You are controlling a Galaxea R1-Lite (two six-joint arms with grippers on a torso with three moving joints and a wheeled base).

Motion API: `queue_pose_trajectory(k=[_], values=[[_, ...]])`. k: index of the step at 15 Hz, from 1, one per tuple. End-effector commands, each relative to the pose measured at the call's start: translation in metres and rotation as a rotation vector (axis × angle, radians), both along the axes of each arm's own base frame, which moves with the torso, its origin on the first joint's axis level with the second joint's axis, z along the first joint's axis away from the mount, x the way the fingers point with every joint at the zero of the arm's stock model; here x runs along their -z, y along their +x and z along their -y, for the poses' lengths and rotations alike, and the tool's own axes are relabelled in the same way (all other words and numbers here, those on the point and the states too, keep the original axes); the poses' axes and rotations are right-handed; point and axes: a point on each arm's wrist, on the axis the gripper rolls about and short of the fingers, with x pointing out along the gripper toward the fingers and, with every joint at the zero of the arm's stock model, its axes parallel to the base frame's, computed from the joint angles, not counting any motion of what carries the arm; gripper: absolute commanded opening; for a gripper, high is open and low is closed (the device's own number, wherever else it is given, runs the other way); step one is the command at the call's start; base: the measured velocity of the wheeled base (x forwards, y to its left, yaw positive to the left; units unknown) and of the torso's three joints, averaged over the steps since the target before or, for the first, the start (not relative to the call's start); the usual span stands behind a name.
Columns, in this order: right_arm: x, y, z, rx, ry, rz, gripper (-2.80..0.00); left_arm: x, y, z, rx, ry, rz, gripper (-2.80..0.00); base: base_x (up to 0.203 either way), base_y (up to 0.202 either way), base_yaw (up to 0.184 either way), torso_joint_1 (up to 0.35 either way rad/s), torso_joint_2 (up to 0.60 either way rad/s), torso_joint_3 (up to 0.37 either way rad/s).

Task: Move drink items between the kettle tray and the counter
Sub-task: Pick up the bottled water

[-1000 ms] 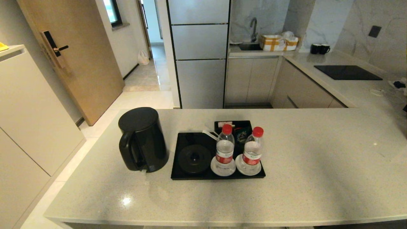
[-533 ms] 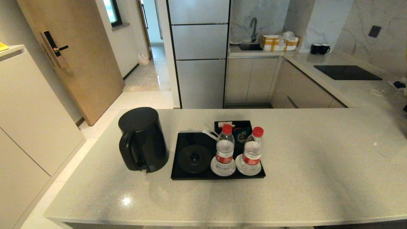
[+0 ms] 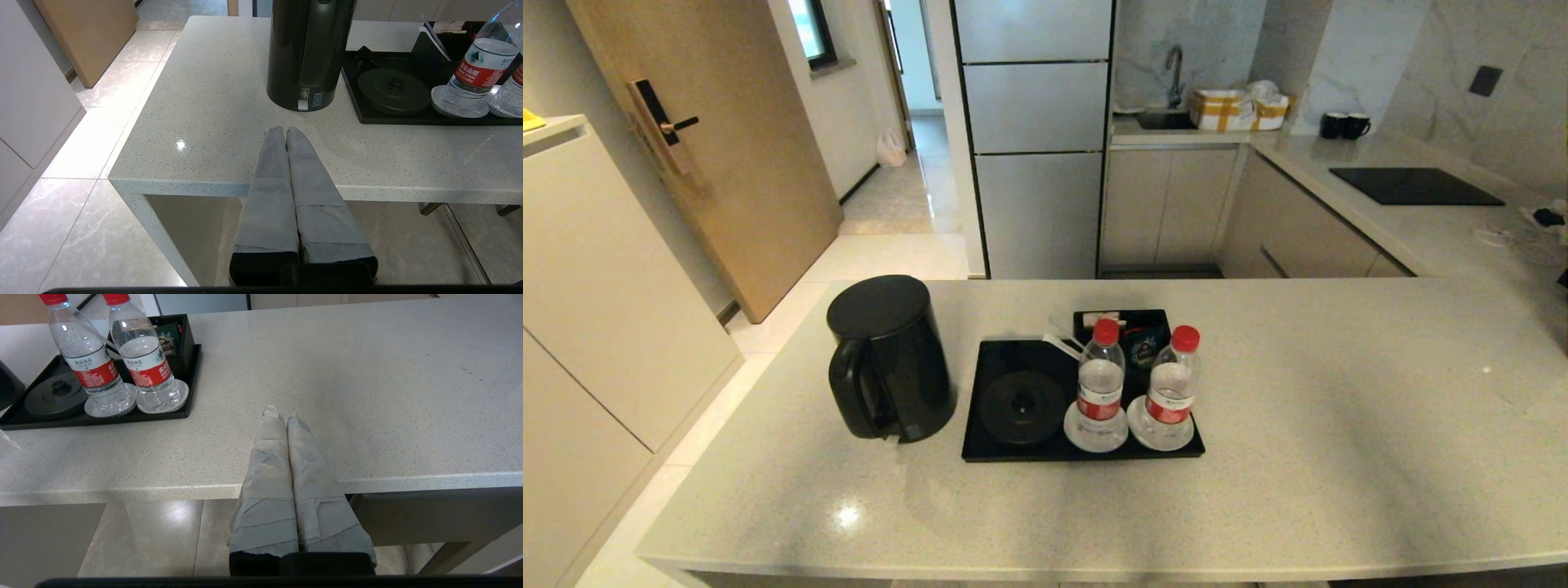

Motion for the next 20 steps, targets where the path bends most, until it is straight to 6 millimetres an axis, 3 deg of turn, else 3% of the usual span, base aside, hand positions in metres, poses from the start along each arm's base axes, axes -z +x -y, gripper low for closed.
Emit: queue_pose_trajectory(k=[1, 20], values=[[0.0003, 0.0002, 0.0000, 0.000, 0.000, -0.003, -2.80, 0.0003, 0.0002, 0.0000, 0.000, -0.001, -0.002, -2.80, 0.000, 0.000, 0.000, 0.000, 0.00, 0.000], [-0.0001, 0.0001, 0.0000, 0.000, 0.000, -0.002, -2.80, 0.0003, 0.0002, 0.0000, 0.000, -0.001, -0.002, -2.80, 0.000, 0.000, 0.000, 0.000, 0.00, 0.000]])
